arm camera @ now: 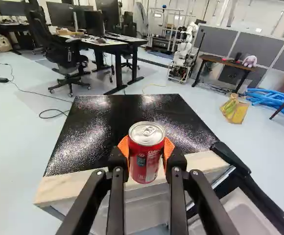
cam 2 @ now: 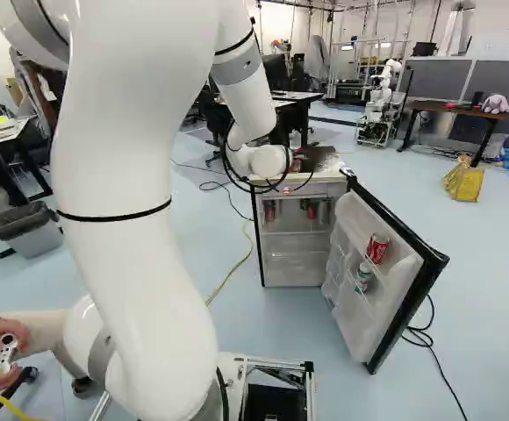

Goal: Grab a drink from the fridge

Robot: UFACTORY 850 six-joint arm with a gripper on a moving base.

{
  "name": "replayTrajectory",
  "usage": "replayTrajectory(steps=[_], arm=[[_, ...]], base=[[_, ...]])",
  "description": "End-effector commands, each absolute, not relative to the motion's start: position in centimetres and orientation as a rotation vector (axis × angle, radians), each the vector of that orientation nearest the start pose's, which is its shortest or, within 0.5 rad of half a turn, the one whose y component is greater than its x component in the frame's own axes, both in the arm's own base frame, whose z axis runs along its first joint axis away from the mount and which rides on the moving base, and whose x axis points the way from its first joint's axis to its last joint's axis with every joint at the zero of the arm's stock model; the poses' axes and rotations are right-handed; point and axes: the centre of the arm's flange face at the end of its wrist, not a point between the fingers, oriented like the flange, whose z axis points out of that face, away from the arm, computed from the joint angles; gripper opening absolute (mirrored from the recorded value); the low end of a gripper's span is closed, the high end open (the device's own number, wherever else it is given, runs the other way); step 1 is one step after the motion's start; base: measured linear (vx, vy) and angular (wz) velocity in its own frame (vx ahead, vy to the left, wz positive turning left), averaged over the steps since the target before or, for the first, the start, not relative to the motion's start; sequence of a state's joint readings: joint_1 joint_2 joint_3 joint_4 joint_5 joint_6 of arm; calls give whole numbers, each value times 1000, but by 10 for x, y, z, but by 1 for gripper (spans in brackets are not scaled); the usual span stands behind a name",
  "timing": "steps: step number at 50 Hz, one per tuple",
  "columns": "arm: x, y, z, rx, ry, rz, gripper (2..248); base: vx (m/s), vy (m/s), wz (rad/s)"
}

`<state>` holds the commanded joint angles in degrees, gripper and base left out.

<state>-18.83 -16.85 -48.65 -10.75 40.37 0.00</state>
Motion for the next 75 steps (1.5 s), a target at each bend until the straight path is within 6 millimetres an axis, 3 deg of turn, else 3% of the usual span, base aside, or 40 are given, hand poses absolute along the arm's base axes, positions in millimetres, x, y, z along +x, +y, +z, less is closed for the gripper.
replayTrajectory(steps=[39,75], arm=[[558,-158,421,-2689,248,-1900,88],[587,-145,418,-2666,210,-1906,88]], base=[[0,0,0],[0,0,0]])
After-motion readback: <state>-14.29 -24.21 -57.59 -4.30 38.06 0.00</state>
